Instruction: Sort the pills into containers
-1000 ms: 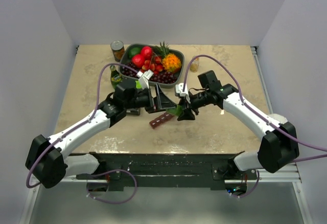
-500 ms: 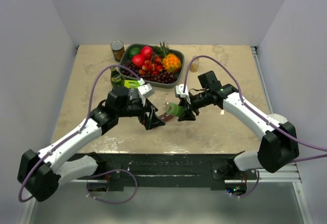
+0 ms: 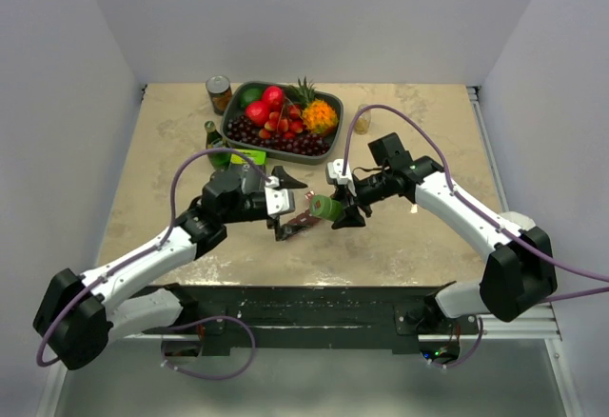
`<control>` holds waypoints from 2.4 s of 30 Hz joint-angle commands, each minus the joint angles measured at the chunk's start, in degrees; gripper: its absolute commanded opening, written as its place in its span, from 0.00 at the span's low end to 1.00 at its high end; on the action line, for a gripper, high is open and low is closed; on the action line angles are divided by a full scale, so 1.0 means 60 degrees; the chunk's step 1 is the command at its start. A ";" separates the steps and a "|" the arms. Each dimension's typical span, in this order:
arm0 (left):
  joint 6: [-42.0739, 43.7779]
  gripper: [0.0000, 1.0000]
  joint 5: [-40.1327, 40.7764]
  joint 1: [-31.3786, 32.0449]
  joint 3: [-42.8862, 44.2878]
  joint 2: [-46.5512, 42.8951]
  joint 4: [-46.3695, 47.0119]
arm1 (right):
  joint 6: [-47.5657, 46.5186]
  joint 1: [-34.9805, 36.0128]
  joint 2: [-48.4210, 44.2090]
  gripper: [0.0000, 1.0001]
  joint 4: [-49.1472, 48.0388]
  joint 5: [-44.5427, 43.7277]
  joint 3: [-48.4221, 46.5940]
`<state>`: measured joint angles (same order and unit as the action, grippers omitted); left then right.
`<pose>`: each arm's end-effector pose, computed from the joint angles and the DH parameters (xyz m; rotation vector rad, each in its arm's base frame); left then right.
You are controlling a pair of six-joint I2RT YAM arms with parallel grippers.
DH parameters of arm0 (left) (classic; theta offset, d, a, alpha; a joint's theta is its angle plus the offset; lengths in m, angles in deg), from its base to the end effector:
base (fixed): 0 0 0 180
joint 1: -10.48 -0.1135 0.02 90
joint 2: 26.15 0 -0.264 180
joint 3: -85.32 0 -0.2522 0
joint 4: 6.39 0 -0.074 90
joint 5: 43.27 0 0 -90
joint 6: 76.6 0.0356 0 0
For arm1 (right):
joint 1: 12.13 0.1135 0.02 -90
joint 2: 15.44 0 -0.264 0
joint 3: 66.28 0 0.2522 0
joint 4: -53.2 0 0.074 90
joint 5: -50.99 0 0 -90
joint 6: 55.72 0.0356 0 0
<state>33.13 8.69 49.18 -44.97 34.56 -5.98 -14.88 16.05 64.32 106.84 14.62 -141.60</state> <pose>0.1726 -0.1664 0.2769 1.2681 1.2598 -0.8194 0.2287 0.1550 0.2730 -1.6635 1.5569 1.0034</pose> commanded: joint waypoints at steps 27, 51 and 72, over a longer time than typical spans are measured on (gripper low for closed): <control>-0.5053 0.00 0.1357 0.0304 0.3909 0.2595 -0.3030 | 0.0459 0.0019 -0.0345 0.00 -0.0698 -0.0192 0.0006; -1.2560 0.00 0.2020 -0.0531 0.2916 0.1278 -0.3550 | 0.1339 0.0034 -0.0272 0.00 -0.1476 -0.0852 0.0138; -0.9848 0.11 0.6630 -0.1118 -0.0262 0.0457 -0.6185 | 0.6155 -0.4125 0.0475 0.00 -0.3524 -0.2109 -0.7212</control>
<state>-18.10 41.71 42.97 -44.29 36.97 -43.07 11.15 -5.30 67.62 93.99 5.66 -176.60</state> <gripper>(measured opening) 0.570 0.547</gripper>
